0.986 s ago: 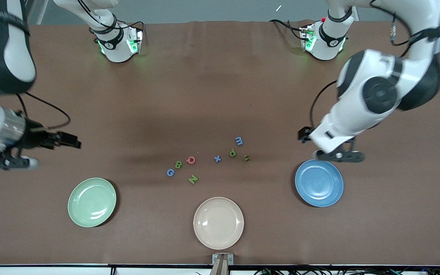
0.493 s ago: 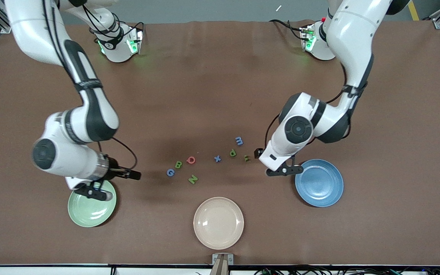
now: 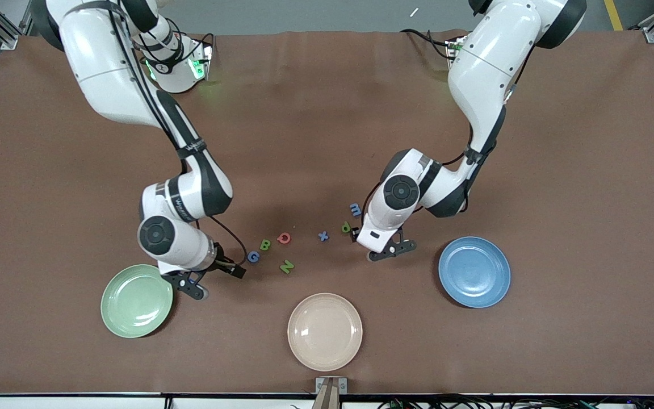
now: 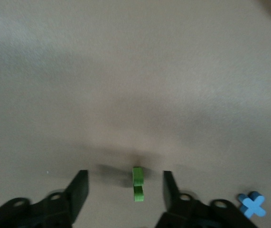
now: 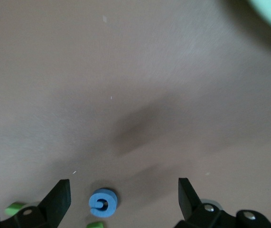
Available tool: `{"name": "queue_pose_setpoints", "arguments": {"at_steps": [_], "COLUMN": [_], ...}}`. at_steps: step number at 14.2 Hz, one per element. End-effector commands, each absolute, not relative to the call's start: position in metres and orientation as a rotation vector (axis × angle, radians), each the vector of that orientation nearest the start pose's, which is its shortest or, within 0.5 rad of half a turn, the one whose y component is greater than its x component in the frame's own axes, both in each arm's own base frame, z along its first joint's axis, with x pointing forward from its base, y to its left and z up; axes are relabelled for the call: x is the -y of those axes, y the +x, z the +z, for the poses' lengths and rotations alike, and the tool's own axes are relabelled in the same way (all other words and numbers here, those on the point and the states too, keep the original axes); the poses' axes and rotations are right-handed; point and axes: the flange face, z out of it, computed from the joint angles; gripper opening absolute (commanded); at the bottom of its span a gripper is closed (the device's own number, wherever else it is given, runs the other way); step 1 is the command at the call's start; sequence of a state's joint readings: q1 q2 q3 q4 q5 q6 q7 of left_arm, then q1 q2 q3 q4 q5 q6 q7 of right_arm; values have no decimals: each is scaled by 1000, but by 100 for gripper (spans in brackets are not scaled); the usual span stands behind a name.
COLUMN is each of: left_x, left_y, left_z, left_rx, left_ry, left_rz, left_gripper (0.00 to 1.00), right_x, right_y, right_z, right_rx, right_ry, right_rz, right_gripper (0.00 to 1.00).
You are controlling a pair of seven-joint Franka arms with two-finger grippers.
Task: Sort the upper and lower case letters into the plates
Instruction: 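Drop the green u on the blue plate while the right gripper lifts blue G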
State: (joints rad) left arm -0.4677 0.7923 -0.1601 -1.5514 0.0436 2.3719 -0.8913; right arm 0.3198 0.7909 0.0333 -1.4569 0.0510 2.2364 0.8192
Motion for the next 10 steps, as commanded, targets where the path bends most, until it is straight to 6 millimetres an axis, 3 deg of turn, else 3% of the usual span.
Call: {"name": "queue_pose_setpoints", "arguments": {"at_steps": [1,2,3,4,5,8,10], "left_x": [403,404,403,404,409,400,379], "left_y": [580,579,579,577,573,581,592], "left_z": [175,173,171,171,172,185,208], "left_rx": [498,518,520,511,499,459,371], "left_ry": [-3186,-3180,-3177,-3178,-3179,-3158,-3065], "left_rz": [73,77,80,82,82,35,-45], "left_gripper": [57,52,39,7,0,0,0], "right_x": [-263,-265,-272,-275,-276,-281,-284], "right_y": [672,671,667,666,665,662,661], "right_z": [192,188,184,182,182,182,180], "right_rx": [-769,-764,-748,-741,-736,-725,-724], "right_ry": [-3034,-3039,-3045,-3050,-3050,-3053,-3051], "right_rz": [56,63,70,76,80,80,86], "right_gripper": [100,100,100,100,100,94,87]}}
